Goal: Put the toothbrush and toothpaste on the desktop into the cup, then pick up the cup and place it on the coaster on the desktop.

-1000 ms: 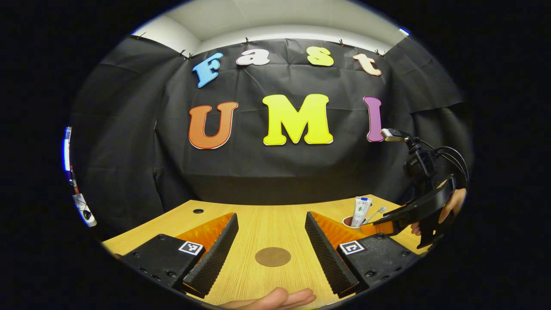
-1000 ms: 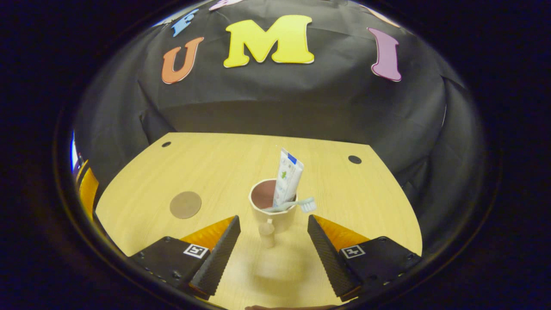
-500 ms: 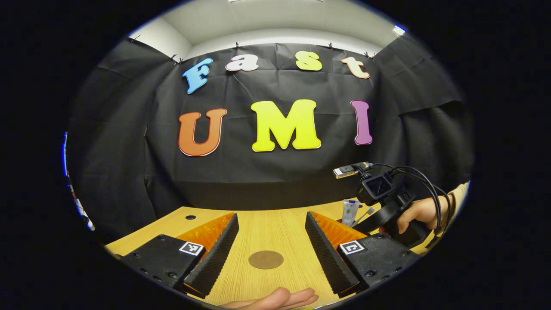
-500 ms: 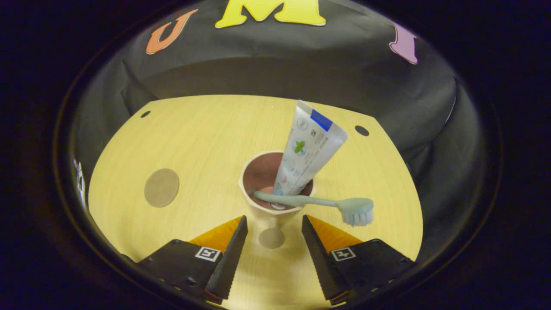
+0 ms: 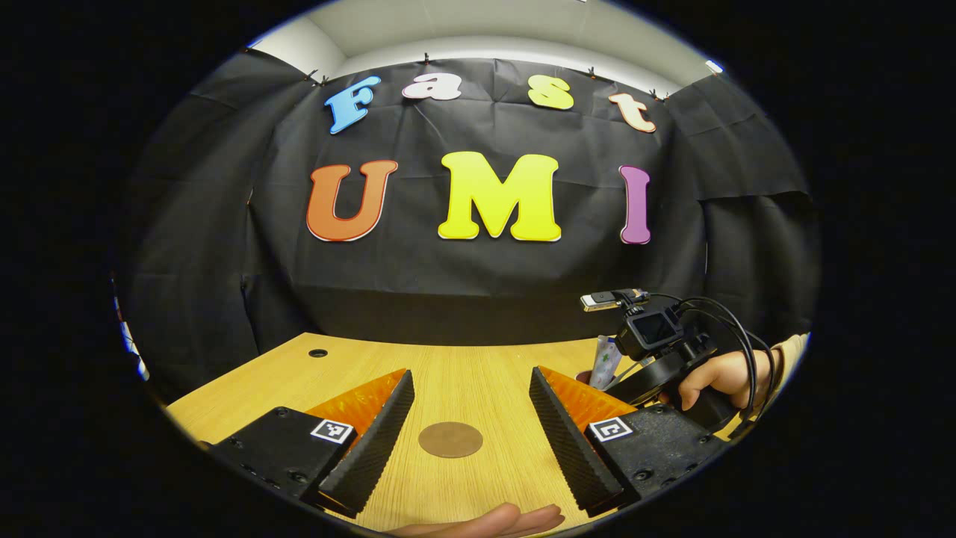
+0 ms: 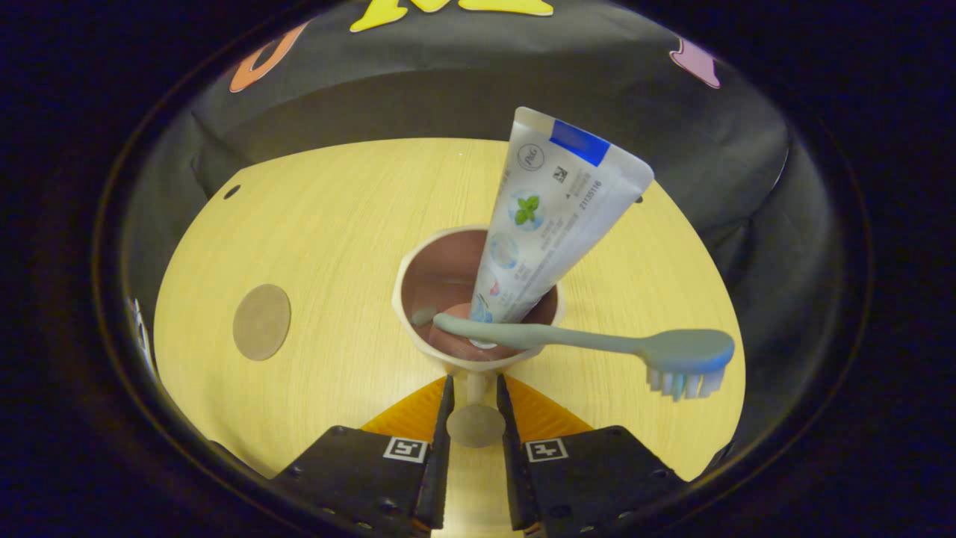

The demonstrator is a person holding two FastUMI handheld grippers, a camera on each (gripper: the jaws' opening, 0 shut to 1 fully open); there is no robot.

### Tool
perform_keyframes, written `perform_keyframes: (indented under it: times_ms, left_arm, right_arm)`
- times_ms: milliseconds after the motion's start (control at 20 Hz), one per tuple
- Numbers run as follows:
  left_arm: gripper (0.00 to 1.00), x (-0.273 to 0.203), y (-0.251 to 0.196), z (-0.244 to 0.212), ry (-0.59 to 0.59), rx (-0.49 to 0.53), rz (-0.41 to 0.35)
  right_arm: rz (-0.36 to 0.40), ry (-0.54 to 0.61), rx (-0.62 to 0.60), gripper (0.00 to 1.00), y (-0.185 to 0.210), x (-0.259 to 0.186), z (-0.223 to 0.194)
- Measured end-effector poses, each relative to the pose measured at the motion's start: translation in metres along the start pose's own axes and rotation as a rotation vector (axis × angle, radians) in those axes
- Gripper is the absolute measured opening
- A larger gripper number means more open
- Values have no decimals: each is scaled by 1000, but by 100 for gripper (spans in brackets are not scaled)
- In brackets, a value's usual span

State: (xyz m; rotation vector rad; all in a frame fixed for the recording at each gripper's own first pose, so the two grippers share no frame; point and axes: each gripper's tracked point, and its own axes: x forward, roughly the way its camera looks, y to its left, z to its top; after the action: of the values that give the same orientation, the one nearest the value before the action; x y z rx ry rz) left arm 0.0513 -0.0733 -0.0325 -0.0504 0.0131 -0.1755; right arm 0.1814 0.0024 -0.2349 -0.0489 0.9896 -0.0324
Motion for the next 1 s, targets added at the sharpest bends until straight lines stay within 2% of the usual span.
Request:
perform_keyframes:
  times_ms: [50, 300, 550, 750, 900, 1000]
  left_arm:
    - [99, 0, 1, 1, -1, 0, 3]
    - [99, -1, 5, 4, -20, 10, 5]
    - [98, -2, 7, 7, -28, 20, 10]
    - [98, -3, 8, 8, -29, 6, 6]
    - [98, -4, 13, 10, -33, -1, 12]
    - [99, -4, 12, 9, -34, 5, 11]
  right_arm:
    - [2, 0, 5, 28, 1, 1, 0]
    - [-10, -13, -10, 16, -7, -4, -1]
    - [-3, -22, 3, 14, -9, -12, -3]
    - [10, -101, -23, 14, 0, -36, 12]
    - [10, -111, -67, 8, 10, -45, 9]
    - [3, -112, -82, 11, 9, -43, 9]
